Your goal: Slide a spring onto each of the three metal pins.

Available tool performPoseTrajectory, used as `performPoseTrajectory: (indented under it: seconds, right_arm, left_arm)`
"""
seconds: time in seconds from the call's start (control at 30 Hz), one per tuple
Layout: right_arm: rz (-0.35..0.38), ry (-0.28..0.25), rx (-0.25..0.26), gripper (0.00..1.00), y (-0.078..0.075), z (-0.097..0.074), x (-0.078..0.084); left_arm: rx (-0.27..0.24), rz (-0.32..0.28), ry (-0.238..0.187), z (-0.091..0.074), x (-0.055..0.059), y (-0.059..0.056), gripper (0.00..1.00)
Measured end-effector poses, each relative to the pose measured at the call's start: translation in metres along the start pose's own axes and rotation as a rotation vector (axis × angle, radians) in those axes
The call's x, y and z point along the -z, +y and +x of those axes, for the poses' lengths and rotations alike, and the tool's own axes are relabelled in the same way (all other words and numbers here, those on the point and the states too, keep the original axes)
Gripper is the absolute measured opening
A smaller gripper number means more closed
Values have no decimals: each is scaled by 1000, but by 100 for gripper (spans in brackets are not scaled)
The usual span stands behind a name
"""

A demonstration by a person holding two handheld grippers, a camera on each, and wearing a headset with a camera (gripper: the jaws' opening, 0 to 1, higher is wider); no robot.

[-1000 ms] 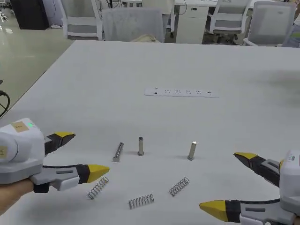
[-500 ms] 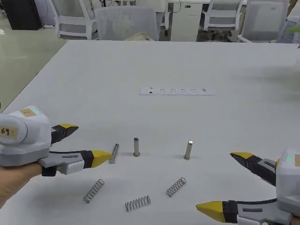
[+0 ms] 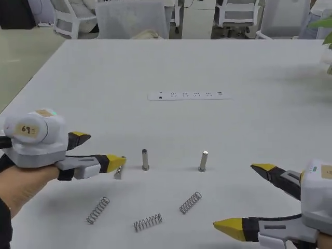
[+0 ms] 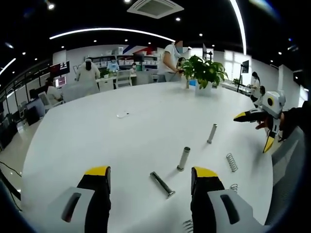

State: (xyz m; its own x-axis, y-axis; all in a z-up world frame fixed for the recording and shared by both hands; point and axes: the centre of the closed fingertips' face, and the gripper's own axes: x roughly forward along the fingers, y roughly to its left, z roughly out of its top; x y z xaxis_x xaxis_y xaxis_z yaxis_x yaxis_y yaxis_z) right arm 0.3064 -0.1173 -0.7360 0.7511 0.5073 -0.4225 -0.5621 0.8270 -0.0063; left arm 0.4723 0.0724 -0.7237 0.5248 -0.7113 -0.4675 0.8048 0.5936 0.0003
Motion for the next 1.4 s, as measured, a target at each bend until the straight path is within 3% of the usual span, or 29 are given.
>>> performPoseTrajectory:
  seconds: [0.23,0.53,0.57,0.6,0.63,0.7,0.93,1.4]
  right_arm:
    - [2,1,-3,94,1,1,1]
    - [9,3,0,94,0,2,3]
    - [9,5,1,94,0,2,3]
    - [11,5,0,94,0,2,3]
    - [13,6,0,94,0,2,4]
    - [13,6,1,94,0,2,4]
    - [15,5,2,94,0,2,3]
    - [17,9,0,93,1,2,5]
  left_arm:
    - [-27,-36,42,12,7,7,57]
    - [-58,-16,88,22,12,7,52]
    - [-59,-13,101,24,14,6,51]
    - [-54,-16,140,23,19,5,49]
    - [-61,4,117,25,16,4,48]
    - [-57,17,115,28,15,0,47]
    - [-71,35,155,32,24,-3,35]
    - [-89,47,197,41,31,-6,18]
